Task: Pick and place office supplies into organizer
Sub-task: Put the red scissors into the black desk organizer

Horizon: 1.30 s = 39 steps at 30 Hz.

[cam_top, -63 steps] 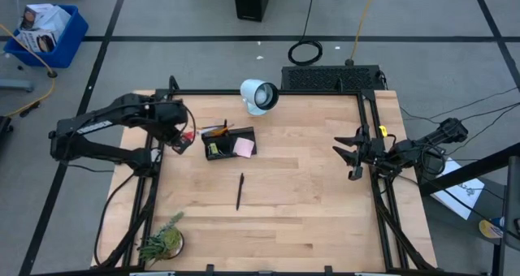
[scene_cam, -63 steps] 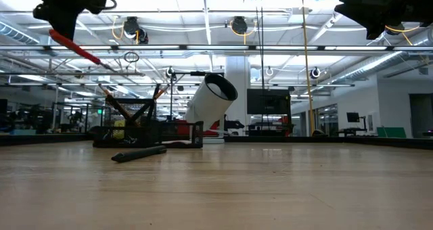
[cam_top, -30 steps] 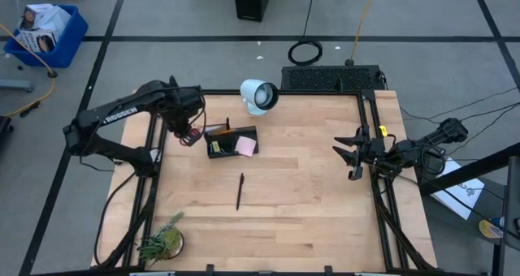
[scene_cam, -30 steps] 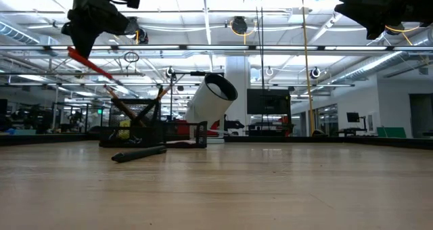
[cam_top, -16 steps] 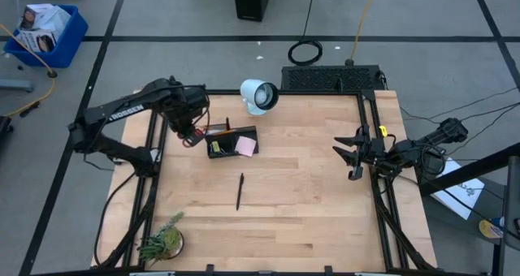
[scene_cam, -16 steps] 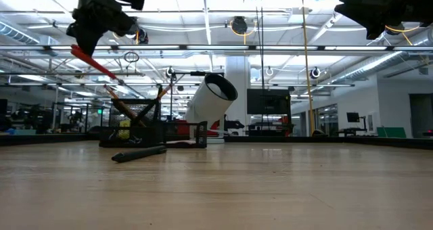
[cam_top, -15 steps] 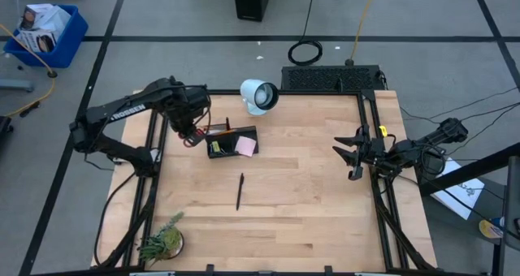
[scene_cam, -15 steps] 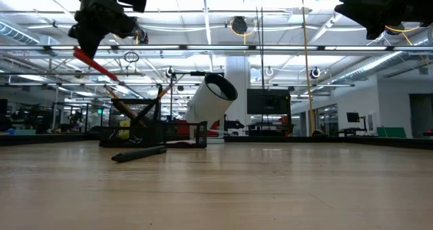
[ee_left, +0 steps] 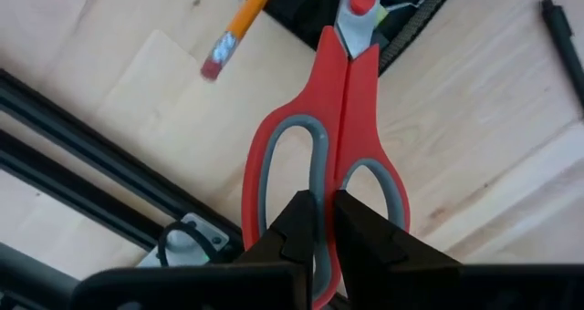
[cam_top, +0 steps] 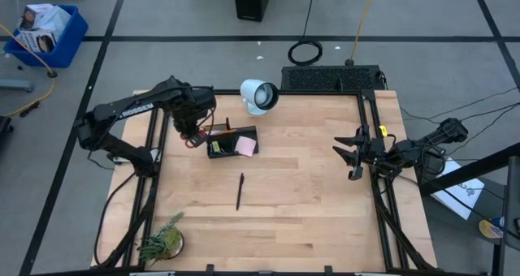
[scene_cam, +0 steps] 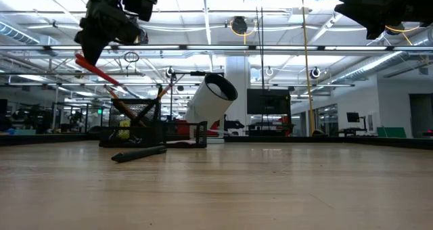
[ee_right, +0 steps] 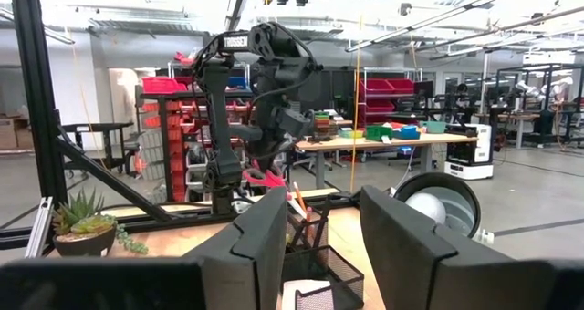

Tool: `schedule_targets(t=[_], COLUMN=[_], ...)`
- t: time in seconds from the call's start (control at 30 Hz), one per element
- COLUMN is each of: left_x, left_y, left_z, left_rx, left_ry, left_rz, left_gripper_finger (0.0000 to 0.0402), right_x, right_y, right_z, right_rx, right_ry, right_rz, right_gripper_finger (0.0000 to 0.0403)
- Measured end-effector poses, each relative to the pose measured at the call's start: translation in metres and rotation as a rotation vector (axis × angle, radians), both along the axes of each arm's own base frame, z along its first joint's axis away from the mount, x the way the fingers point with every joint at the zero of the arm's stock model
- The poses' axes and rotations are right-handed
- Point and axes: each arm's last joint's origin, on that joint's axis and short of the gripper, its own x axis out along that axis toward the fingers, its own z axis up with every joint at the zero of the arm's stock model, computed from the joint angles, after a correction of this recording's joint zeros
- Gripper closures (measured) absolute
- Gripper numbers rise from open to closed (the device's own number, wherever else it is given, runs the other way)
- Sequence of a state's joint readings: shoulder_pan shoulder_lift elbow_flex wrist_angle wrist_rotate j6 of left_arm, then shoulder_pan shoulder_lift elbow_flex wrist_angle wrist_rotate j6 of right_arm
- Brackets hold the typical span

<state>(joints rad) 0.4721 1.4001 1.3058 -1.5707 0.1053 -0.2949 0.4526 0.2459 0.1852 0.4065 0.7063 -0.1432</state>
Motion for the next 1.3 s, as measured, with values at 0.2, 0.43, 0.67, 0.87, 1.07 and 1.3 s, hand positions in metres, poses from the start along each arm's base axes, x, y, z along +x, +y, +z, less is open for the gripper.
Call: schedule_targets(t=[0.2, 0.43, 0.67, 0.87, 1.07, 1.3], left_x=[0.0, 0.0, 0.0, -0.01, -0.017, -0.029], left_y=[0.001, 0.001, 0.001, -0.014, -0.047, -0.087], left_z=[0.0, 0.0, 0.001, 0.016, 0.036, 0.055], left_rx=[0.014, 0.004, 0.003, -0.03, 0.095, 0.398], left_ry=[0.007, 0.004, 0.001, -0.094, -0.263, -0.611], left_rz=[-0.006, 0.0, 0.011, 0.039, 0.039, 0.021], left_gripper_finger=[0.0351, 0.03, 0.0273, 0.027, 0.027, 0.027], right_x=[0.0, 0.0, 0.0, 0.0, 0.0, 0.0], right_y=[0.0, 0.0, 0.0, 0.0, 0.0, 0.0], right_z=[0.0, 0.0, 0.0, 0.0, 0.0, 0.0], right_rx=[0.0, 0.0, 0.0, 0.0, 0.0, 0.0], right_ry=[0.0, 0.0, 0.0, 0.0, 0.0, 0.0], right_rz=[0.0, 0.0, 0.0, 0.0, 0.0, 0.0], right_gripper_finger=[0.0273, 0.0273, 0.0273, 0.0273, 0.0273, 0.0273])
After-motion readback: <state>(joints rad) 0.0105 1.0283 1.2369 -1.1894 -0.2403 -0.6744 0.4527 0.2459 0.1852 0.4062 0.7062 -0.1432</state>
